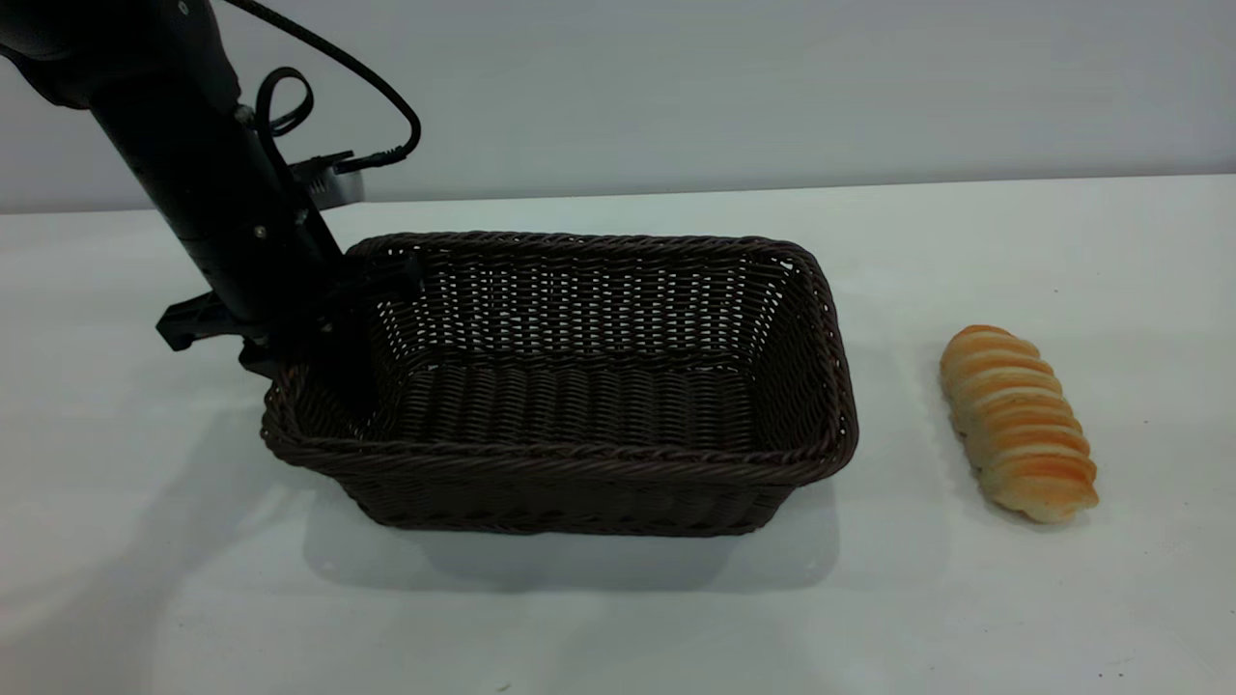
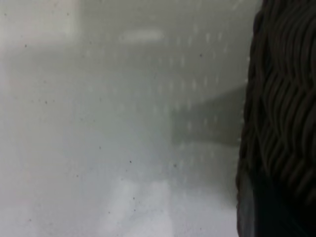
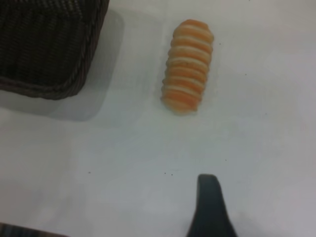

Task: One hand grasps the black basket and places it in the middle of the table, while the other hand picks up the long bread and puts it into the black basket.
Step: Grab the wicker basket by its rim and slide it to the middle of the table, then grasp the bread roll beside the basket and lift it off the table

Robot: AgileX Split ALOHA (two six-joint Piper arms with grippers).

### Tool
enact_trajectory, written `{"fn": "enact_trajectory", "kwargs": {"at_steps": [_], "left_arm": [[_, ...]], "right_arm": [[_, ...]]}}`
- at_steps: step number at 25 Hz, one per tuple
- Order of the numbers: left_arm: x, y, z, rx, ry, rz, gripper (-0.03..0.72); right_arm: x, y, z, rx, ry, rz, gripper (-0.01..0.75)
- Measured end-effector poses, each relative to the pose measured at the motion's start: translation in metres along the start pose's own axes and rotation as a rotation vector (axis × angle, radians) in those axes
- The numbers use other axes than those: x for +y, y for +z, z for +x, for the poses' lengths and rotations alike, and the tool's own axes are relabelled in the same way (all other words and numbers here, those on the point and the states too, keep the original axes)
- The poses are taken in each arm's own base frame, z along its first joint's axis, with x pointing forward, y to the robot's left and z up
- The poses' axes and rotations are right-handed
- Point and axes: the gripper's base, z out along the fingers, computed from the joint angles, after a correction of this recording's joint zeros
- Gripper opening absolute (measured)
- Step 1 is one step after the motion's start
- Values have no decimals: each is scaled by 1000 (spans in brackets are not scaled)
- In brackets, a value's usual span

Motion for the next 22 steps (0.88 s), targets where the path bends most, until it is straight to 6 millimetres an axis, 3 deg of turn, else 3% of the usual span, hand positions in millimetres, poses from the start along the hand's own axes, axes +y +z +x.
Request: {"fn": "enact_trajectory", "kwargs": {"at_steps": [3,7,13,18,22], "left_arm": [[-1,-7,-1,-13,8,-1,356],[-3,-35,-1,-50,44,-46,495],[-2,-95,1,-111,90,-176,531],[-8,-149,9,-208,111,-197,532],[-13,-183,19,-279,117,-184,532]], "right_arm": [[0,0,0,0,0,0,531],[0,0,0,-5,0,1,531],[0,7,-2,21,6,-17,531],[1,49,-17,97,31,-120,531],[-8,106,-36,175,69,-150,531]]}}
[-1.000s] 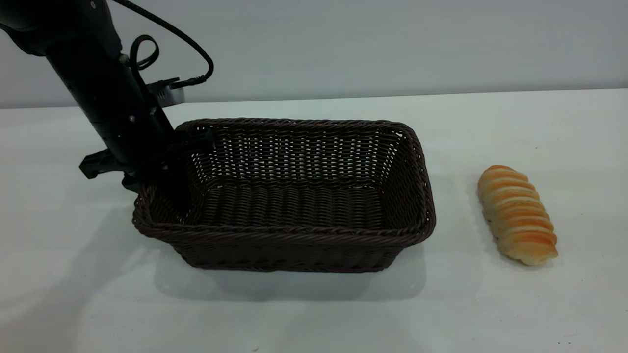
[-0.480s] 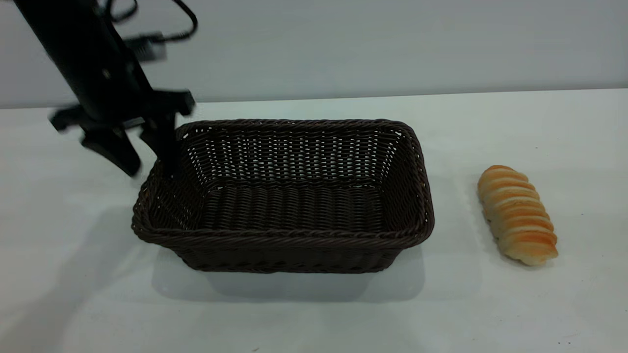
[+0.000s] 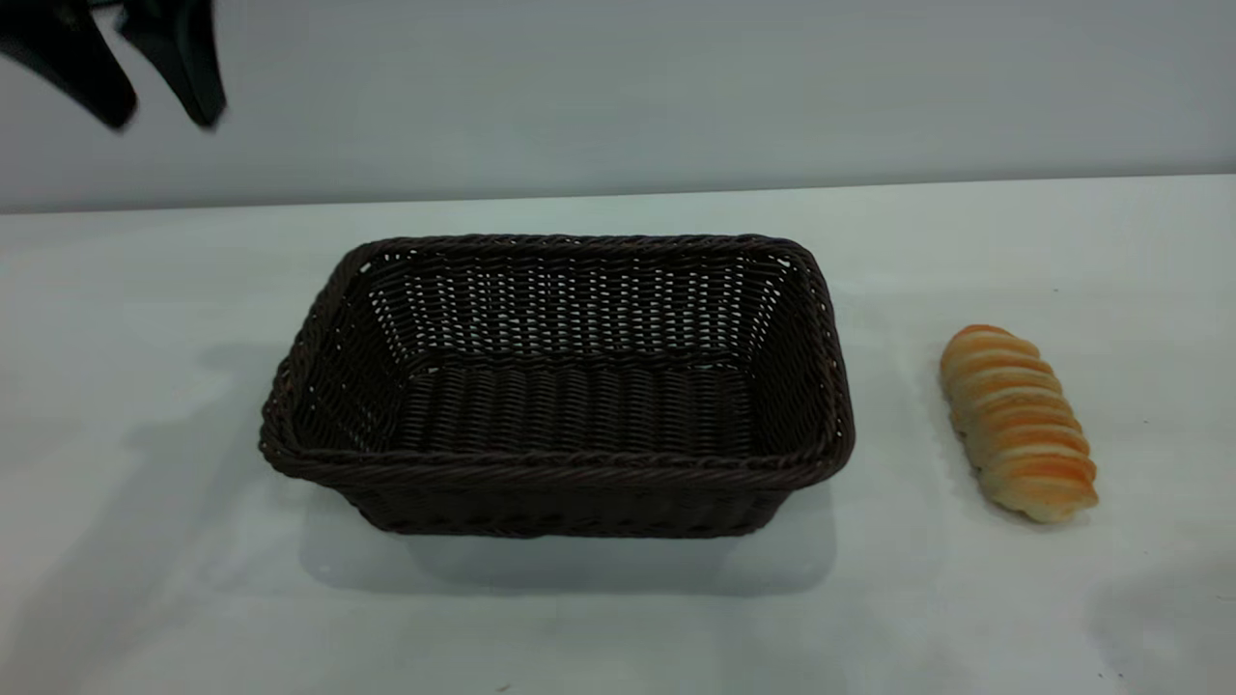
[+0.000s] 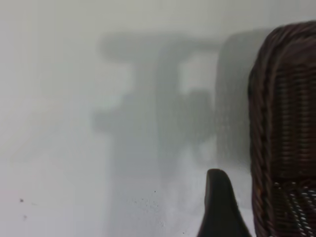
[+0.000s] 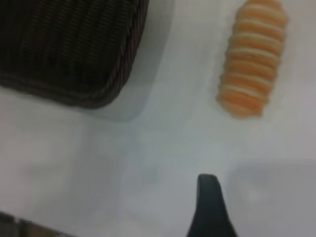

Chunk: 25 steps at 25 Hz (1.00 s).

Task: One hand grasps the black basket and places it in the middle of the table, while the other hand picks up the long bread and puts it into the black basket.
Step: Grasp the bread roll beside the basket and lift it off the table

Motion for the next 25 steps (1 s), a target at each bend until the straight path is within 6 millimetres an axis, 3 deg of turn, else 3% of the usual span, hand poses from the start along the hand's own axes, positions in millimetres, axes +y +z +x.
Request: {"fn": "enact_trajectory", "kwargs": {"at_steps": [4,9,17,20,24,25], "left_arm": [[1,-29,3,-53,-2,7,532],[2,-54,8,-93,-3,11,532],[3,-62,13,-76,-4,9,532],[3,-62,14,-67,-4,7,532],[3,-62,14,-62,-4,7,532],[3,-62,14,-60,-4,6,532]], "right_arm": [[-20,65,-19,85,25,32,531],[-30,143,-25,169,22,62,531],[-49,215,-13,222,21,137,505],[-52,225,-5,244,35,145,389],[-50,223,-7,250,20,130,111],[-49,220,-9,249,11,120,72]]}}
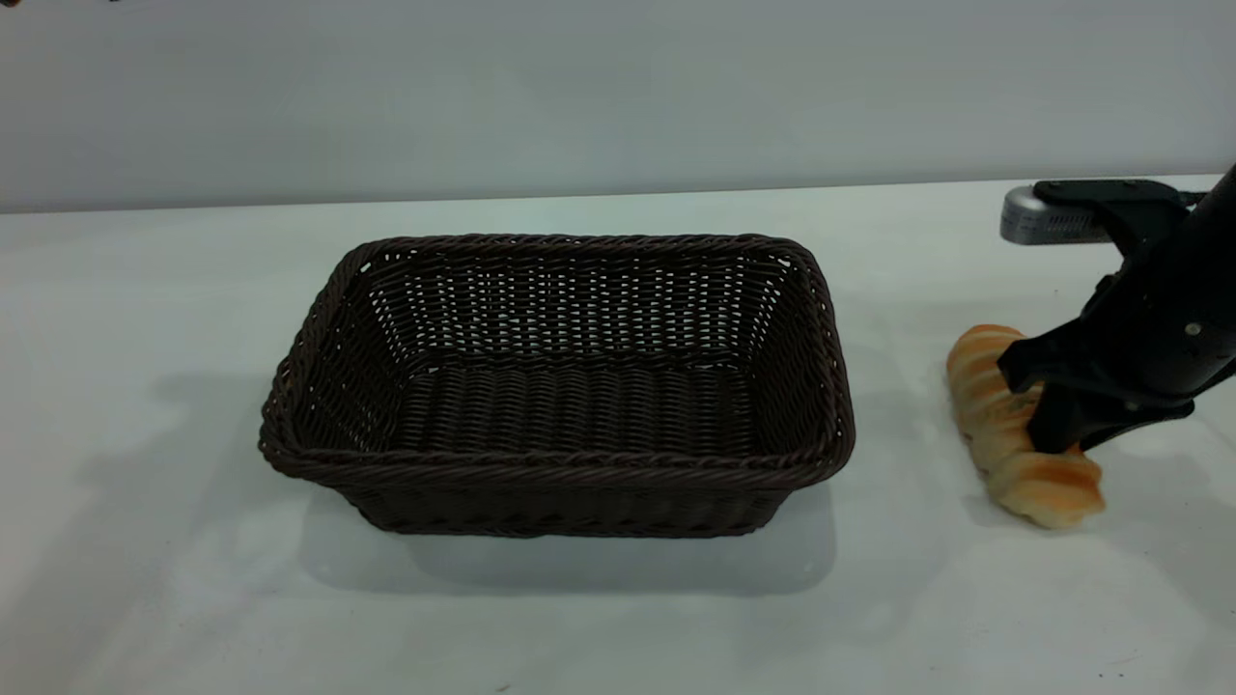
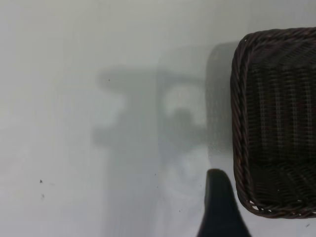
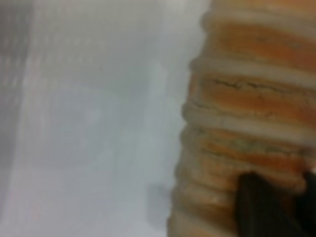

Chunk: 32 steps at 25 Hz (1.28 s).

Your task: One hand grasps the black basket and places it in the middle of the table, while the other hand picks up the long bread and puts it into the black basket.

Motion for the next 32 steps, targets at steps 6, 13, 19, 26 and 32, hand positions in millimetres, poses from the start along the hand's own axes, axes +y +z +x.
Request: {"fn": "enact_trajectory", "kwargs": {"at_steps": [6,13,19,26,32], "left_arm": [[0,0,2,19,-1,-3,532],[0,0,2,21,1,-3,532],[2,-3,4,36,24,-23,532],[13,-54,17,-55,50,-94,532],[27,-98,49,-76,24,-190,532]], "right_arm": [[15,-79,-40,-191,-61,-56,41],[112,-112,-73,-227,-250,-296,46],[169,-89,-71,-194,-313,-379,181],[129,-119,-82,-180,-257,-364,439],[77,-187,-71,-75,-263,-150,415]]}}
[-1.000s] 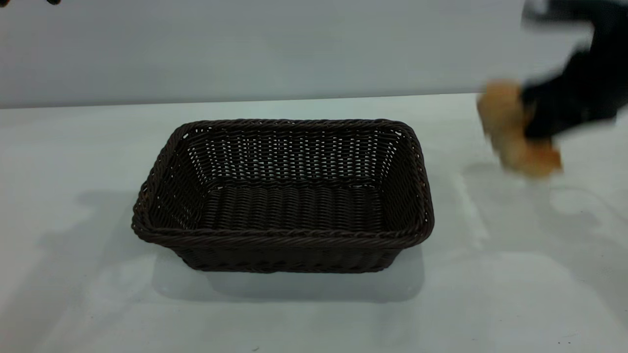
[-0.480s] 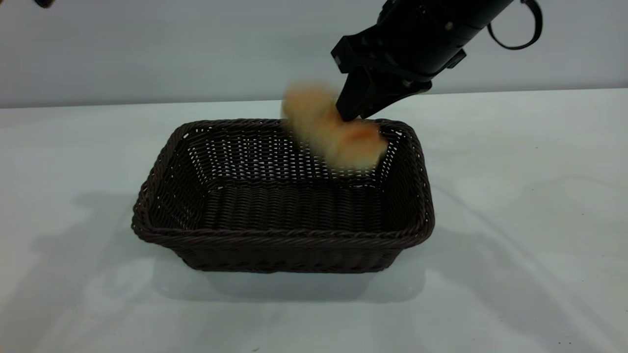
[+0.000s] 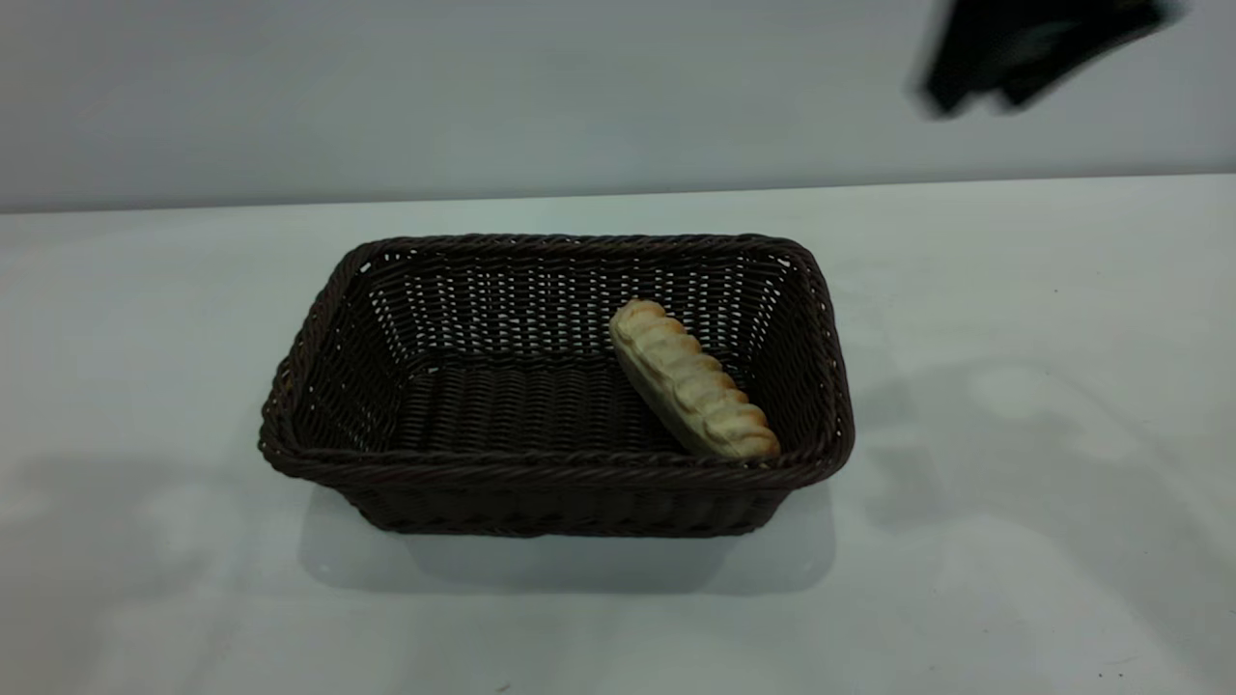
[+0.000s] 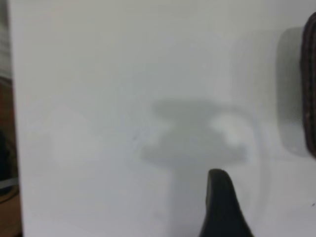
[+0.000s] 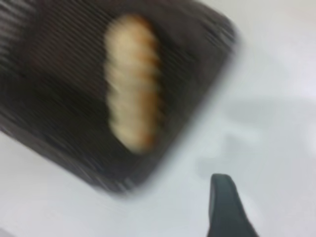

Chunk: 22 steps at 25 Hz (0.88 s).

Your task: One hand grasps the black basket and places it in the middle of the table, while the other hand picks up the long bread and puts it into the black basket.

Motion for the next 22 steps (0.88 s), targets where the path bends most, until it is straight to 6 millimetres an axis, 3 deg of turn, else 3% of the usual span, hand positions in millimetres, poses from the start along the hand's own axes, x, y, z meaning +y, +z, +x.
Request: {"fn": "enact_trajectory", "kwargs": {"at_steps": [4,7,10,17,22], "left_arm": [[9,-18,37,-31,-9,-12,532],[15,-30,71,-74,-38,-5,532],[22,-43,106,-134,-69,3,532],[35,-67,178,-281,-116,21,532],[39,-66,223,-361,-141,31,532]], "right_arm": [[2,-60,19,67,29,146,409],[13,-106,38,20,39,179,407],[27,-144,71,-51,43,190,407],[50,-176,165,-159,56,181,407],[61,-177,218,-239,56,158,407]]}}
